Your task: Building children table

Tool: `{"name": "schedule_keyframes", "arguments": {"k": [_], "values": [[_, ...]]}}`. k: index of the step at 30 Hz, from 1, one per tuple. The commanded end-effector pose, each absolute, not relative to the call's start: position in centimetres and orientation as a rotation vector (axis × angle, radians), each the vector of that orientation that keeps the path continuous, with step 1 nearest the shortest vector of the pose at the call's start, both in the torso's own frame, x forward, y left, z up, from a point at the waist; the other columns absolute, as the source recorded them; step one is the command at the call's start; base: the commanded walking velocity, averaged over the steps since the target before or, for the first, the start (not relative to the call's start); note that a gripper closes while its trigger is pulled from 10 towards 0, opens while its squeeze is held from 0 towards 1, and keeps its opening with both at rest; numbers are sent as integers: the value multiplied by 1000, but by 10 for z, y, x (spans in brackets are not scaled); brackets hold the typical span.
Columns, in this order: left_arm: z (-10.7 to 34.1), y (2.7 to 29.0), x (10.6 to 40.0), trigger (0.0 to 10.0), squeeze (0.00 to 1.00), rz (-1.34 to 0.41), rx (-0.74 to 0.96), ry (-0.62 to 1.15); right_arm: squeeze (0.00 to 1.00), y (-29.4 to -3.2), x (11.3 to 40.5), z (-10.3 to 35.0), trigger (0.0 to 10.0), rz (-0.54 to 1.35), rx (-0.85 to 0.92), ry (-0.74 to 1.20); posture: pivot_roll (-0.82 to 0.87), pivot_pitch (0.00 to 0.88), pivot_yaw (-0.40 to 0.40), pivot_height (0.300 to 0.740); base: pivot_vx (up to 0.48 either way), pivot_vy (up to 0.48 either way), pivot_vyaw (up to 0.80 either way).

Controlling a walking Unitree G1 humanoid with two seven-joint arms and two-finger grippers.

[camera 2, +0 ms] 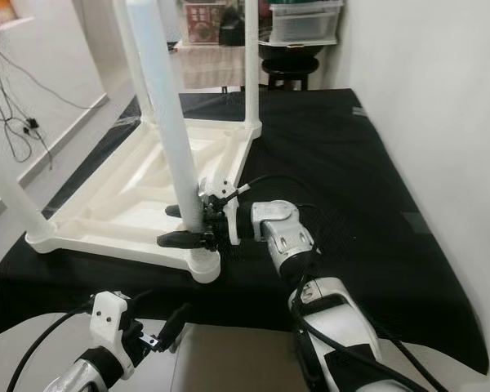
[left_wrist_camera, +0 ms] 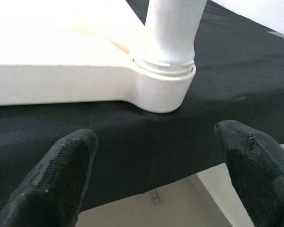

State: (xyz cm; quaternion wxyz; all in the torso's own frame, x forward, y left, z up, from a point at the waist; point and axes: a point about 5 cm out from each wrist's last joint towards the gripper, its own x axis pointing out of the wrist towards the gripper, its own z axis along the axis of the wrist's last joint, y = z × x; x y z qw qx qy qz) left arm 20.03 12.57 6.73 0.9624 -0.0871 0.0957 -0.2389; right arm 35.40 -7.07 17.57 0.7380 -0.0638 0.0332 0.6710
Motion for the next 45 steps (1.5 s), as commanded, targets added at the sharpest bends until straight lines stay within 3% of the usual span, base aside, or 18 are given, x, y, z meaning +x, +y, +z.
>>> {"name": "schedule_keyframes", "arguments": {"k": [1, 8, 13, 14, 15, 18, 20, 29, 30, 31, 32, 39, 40, 45], "values": [[64, 127, 199, 10000, 0, -475, -168, 204, 0, -65, 352, 174, 0, 1518, -127, 72, 31, 0, 30, 740, 0, 0, 0], [64, 126, 198, 10000, 0, -478, -172, 205, 0, -74, 351, 168, 0, 1487, -99, 56, 25, 0, 35, 740, 0, 0, 0], [64, 127, 197, 10000, 0, -481, -174, 207, 0, -86, 344, 153, 0, 1365, -78, 39, 22, 0, 32, 740, 0, 0, 0], [64, 128, 196, 10000, 0, -480, -173, 208, 0, -78, 343, 145, 0, 1212, -21, 24, 15, 0, 29, 740, 0, 0, 0], [64, 129, 195, 10000, 0, -480, -172, 208, 0, -73, 338, 124, 0, 864, -4, 49, 14, 0, 23, 740, 0, 0, 0], [64, 129, 195, 10000, 0, -480, -172, 208, 0, -73, 338, 124, 0, 864, -4, 49, 14, 0, 23, 740, 0, 0, 0], [64, 131, 196, 10000, 0, -479, -162, 210, 0, -61, 314, 87, 0, 526, 17, 117, 8, 0, 45, 740, 0, 0, 0], [66, 132, 201, 10000, 0, -476, -162, 196, 0, -54, 334, 98, 0, 589, -55, 93, 11, 0, 17, 740, 0, 0, 0], [66, 132, 202, 10000, 0, -465, -162, 191, 0, -54, 339, 103, 10000, 597, -42, 94, 16, 0, 13, 740, 0, 0, 0], [66, 132, 202, 10000, 0, -465, -162, 191, 0, -54, 339, 103, 10000, 597, -42, 94, 16, 0, 13, 740, 0, 0, 0], [66, 132, 203, 10000, 0, -456, -167, 187, 1000, -54, 344, 109, 10000, 616, -26, 80, 17, 0, 13, 740, 0, 0, 0], [66, 130, 204, 10000, 0, -456, -173, 185, 1000, -35, 343, 140, 10000, 891, -11, 3, 14, 0, 14, 740, 0, 0, 0], [66, 130, 205, 10000, 0, -459, -175, 185, 0, -34, 344, 148, 10000, 1063, -62, -8, 21, 0, 9, 740, 0, 0, 0], [66, 129, 206, 10000, 0, -459, -171, 184, 0, -39, 346, 154, 10000, 1261, -178, -8, 35, 0, 6, 740, 0, 0, 0]]}}
